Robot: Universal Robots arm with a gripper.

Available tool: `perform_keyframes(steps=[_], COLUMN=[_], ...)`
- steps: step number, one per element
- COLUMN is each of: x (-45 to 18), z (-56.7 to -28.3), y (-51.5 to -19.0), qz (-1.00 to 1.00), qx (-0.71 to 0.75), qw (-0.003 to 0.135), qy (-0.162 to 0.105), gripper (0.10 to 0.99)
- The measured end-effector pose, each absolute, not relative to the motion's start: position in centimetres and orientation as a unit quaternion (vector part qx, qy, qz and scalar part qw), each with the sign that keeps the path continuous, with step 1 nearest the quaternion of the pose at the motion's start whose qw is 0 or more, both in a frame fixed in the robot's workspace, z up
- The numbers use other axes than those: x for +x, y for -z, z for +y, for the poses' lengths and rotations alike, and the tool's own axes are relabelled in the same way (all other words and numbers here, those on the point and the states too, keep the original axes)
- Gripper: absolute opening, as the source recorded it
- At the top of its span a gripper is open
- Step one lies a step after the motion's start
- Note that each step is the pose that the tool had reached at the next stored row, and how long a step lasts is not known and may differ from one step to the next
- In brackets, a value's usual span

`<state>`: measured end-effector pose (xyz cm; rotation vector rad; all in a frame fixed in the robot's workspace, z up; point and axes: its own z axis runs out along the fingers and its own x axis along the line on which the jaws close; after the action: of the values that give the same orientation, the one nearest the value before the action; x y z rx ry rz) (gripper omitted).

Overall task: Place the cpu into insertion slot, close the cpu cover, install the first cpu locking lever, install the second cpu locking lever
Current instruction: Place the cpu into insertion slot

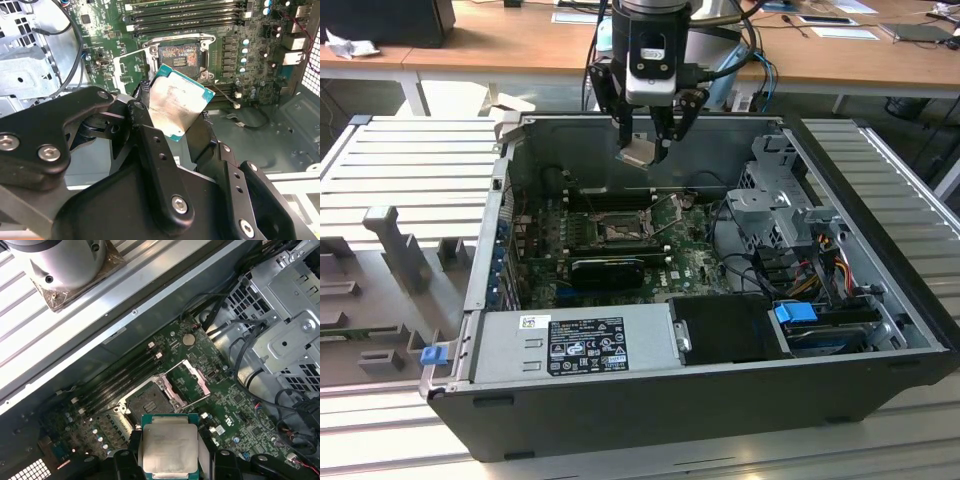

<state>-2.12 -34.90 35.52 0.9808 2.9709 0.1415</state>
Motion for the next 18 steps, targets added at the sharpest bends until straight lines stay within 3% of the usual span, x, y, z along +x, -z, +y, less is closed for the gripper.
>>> perform_keyframes(steps=[18], x=[-2.12], z=[-34.90], y=[-35.43], qz=[0.932], qx=[0.359], qw=[0.007], qy=[-0.045], gripper=[0.529])
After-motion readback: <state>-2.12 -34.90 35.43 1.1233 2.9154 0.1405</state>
